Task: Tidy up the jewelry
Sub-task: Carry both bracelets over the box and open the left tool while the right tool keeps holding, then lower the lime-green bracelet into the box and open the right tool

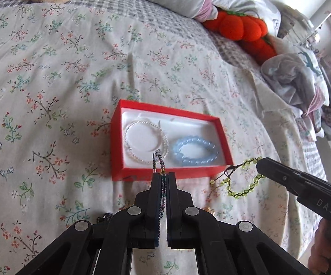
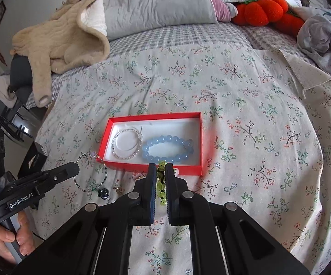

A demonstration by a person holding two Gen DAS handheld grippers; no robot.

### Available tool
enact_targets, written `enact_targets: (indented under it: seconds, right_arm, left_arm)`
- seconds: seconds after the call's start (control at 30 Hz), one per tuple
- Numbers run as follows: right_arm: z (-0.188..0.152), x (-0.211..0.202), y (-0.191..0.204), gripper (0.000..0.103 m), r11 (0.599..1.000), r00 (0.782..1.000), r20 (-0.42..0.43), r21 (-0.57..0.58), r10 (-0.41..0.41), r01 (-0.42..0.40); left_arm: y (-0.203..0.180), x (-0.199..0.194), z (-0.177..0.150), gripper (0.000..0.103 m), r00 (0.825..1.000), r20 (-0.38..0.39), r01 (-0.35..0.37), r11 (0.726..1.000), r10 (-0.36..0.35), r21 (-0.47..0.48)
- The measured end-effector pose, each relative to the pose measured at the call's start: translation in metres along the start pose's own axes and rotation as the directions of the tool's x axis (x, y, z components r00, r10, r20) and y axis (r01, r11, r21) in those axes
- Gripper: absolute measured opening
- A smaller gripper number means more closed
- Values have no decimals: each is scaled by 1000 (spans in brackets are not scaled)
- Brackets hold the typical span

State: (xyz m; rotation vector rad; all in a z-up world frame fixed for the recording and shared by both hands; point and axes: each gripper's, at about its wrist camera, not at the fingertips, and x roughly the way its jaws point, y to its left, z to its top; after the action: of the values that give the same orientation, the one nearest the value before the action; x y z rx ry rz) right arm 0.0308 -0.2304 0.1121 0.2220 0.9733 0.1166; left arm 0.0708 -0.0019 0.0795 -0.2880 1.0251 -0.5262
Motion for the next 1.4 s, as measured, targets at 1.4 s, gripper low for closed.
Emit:
enact_targets:
  seconds: [1.4]
  right_arm:
    - [42,46,4,7,999,998,58,39,0,-2]
  left_arm:
    - [18,50,23,23,987,2,-160,987,160,-10]
